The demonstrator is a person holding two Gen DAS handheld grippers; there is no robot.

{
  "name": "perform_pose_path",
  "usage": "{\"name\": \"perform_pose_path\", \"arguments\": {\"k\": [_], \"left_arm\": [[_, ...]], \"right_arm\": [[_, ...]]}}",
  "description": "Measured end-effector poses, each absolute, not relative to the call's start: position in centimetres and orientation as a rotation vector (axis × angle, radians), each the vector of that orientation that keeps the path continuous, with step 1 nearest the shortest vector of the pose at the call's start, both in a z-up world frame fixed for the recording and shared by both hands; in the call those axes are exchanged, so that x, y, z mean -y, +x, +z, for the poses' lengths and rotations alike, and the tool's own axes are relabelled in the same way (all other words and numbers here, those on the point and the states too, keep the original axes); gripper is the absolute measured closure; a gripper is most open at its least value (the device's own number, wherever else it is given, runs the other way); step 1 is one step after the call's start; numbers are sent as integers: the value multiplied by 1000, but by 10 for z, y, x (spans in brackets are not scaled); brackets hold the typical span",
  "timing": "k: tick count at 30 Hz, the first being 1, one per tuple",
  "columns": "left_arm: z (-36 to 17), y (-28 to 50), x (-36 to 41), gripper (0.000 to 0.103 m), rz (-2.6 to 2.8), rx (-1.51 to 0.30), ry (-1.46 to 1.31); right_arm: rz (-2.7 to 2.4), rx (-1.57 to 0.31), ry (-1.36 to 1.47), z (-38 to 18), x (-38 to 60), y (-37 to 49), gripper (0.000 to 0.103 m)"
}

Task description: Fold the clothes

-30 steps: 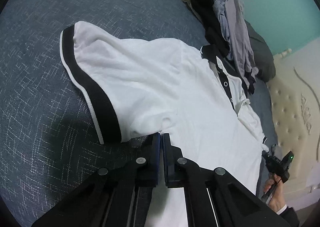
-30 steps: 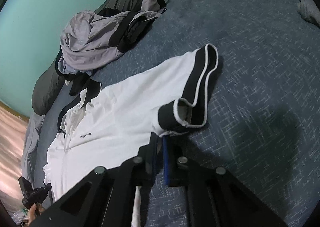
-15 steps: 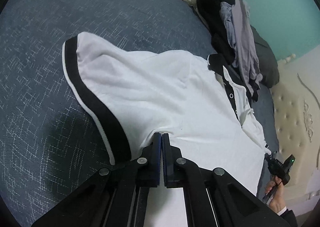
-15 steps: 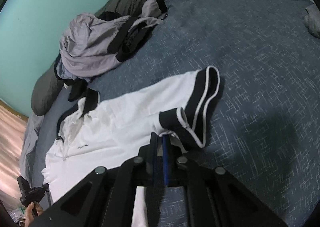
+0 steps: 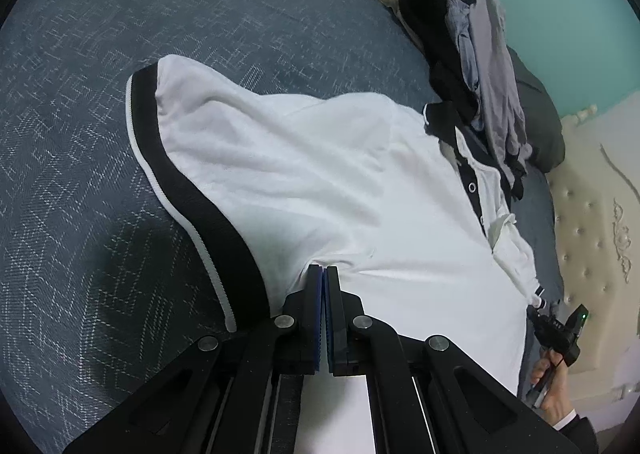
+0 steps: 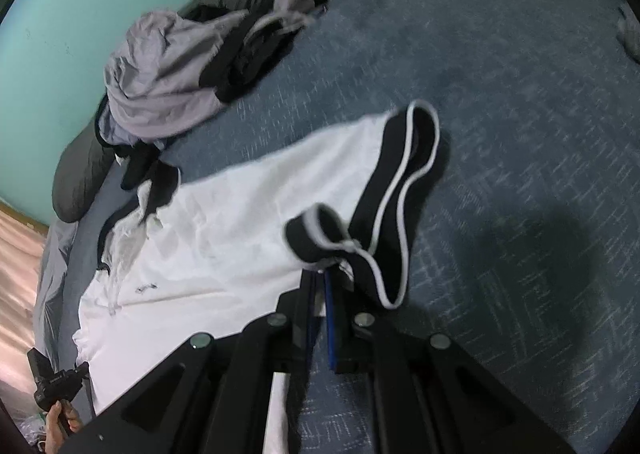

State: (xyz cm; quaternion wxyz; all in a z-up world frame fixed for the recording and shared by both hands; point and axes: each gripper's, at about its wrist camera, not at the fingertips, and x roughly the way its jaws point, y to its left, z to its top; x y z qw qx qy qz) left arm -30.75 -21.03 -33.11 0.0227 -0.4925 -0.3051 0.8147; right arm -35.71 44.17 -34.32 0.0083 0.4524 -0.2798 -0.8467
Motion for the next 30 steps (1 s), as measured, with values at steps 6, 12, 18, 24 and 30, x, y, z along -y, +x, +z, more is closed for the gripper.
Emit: {"name": "perform_pose_path", "arguments": {"k": [6, 12, 18, 24, 30], "left_arm": [[-329, -307, 209, 101, 2510, 912, -1552], [-321, -293, 213, 89, 2497, 897, -1593], [-315, -265, 218, 81, 2459, 868, -1628], [-314, -232, 204, 81, 2378, 762, -1691], [-320, -208, 191, 81, 2314, 699, -1738]], "right_arm": [[-2592, 910, 1455, -348, -445, -352, 93], [-2561, 958, 1461, -335, -453, -330, 76], [-2483, 1035, 1458, -331, -459, -294, 74], [-2356, 956, 1477, -335, -435, -257, 74], [-2285, 943, 1512, -349, -419, -238, 74]]}}
